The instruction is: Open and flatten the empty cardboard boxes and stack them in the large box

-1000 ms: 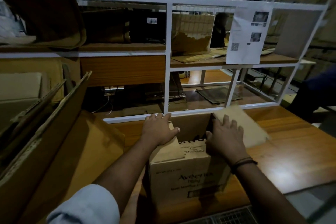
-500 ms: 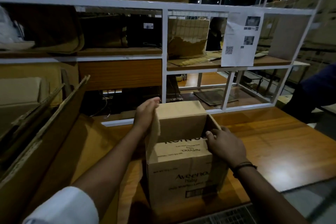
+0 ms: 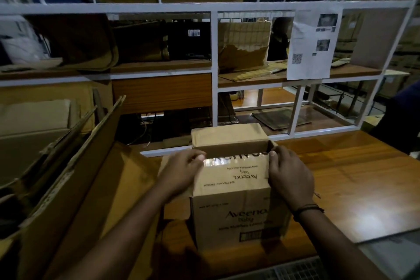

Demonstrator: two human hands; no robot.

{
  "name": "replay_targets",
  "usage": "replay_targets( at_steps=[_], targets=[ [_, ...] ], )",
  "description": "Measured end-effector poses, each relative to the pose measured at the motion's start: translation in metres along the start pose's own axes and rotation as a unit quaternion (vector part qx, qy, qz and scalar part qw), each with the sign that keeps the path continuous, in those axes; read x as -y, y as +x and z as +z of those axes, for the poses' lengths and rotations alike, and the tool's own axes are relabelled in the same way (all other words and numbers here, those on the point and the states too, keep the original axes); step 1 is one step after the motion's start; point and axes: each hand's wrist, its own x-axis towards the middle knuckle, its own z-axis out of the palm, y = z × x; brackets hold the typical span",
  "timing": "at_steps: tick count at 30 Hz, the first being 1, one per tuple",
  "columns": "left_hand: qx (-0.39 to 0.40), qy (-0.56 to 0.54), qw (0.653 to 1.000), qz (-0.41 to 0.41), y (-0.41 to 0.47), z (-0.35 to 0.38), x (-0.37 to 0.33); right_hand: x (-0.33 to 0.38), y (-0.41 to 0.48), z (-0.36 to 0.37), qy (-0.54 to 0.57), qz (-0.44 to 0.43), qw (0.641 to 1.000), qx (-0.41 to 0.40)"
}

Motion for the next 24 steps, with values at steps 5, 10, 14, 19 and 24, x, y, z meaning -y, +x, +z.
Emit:
replay_targets(
  at_steps=[5,10,14,19,24],
  targets=[
    [-0.054,-0.345,0.935,-0.062,-0.012,0.030,-0.012,0.003,-0.003,0.004,0.062,-0.031,0.992,-0.102],
    [0.030,-0.497,0.857,-0.130,-0.003,0.021,0.005,0.006,0.000,0.013,0.123,-0.033,0.978,-0.167],
    [0.076,-0.409,0.903,-0.104,0.002,0.016,0.013,0.005,-0.002,0.016,0.174,-0.043,0.968,-0.175],
    [0.125,-0.314,0.936,-0.102,0.003,0.012,0.021,0.000,-0.008,0.012,0.221,-0.068,0.954,-0.189],
    [0.164,-0.279,0.939,-0.113,0.004,0.009,0.032,0.005,-0.016,0.008,0.265,-0.047,0.945,-0.188]
  ],
)
